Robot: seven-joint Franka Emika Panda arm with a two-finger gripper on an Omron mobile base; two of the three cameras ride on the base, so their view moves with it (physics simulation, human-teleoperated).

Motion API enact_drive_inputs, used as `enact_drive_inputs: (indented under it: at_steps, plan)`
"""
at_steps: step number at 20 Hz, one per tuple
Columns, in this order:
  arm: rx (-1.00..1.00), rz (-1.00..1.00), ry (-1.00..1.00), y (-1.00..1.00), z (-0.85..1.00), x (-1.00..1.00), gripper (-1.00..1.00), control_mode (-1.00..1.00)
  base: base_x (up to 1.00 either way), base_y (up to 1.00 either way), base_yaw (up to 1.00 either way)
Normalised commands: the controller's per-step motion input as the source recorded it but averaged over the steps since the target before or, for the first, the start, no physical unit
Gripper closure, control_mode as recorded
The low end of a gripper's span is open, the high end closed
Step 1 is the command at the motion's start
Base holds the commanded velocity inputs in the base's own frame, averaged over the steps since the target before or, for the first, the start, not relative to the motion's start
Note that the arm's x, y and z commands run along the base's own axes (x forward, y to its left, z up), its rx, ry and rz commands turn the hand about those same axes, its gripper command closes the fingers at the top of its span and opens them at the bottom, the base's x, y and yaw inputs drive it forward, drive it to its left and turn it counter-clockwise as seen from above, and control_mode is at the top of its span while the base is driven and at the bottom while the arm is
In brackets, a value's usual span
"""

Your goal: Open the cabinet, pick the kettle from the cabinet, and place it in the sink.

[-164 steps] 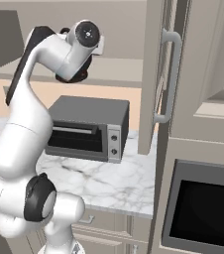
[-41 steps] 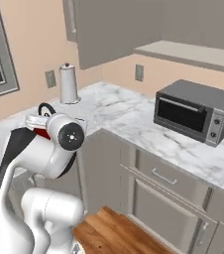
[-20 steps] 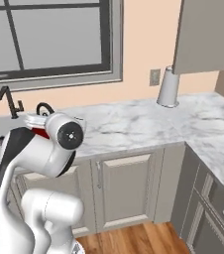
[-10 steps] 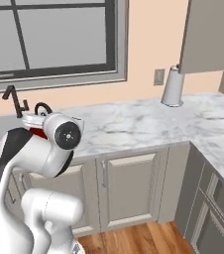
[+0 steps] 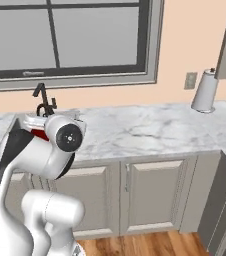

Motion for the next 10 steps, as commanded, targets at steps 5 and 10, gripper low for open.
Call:
enact_drive_inputs:
  at_steps: [5,10]
  plan:
    - [0.00,0.00,0.00,0.00,0.00,0.00,1.00,1.00,0.21,0.00,0.51]
    - [0.00,0.00,0.00,0.00,0.00,0.00,1.00,1.00,0.42,-0.07,0.42]
